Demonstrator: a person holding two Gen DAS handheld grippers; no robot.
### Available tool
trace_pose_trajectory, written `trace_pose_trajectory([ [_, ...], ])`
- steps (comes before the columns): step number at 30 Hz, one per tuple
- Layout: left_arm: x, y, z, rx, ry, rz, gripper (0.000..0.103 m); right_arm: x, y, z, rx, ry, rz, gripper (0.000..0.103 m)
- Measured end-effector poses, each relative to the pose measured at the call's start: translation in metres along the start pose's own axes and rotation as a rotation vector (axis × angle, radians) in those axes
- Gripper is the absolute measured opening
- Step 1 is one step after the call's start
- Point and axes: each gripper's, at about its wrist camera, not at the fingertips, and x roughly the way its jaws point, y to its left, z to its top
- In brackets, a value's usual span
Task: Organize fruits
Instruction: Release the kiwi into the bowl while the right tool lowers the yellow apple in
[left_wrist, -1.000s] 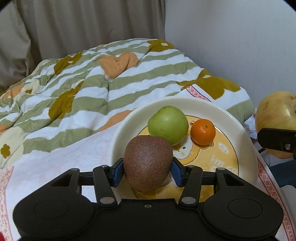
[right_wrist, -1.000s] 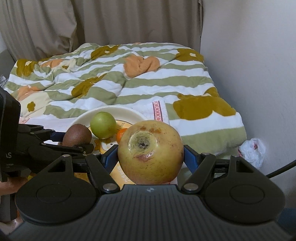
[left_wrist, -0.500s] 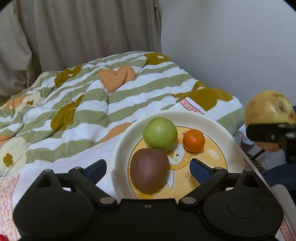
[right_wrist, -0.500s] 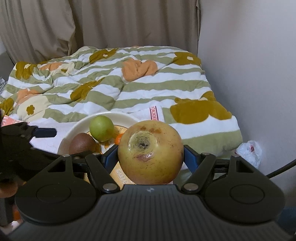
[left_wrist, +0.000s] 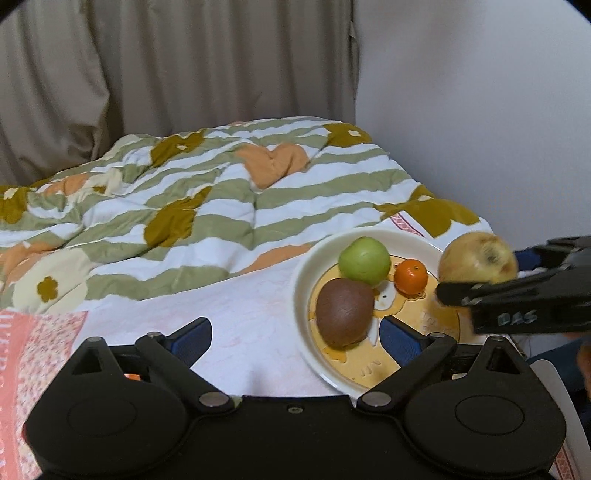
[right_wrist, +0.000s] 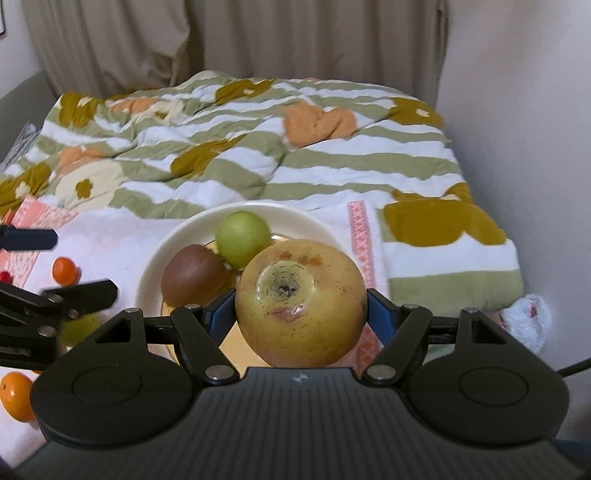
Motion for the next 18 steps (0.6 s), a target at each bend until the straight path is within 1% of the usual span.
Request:
trace_pose_trajectory([
  [6, -0.012, 0.004, -0.008, -0.020, -0.006, 0.018, 0.099, 0.022, 0.015, -0.009, -0.034, 0.026, 0.023, 0.089],
  [18, -0.027, 0.011, -0.019, -0.043, -0.018, 0.031, 0.099, 0.037, 0.028, -0.017, -0.081, 0.063, 0.025, 0.089],
])
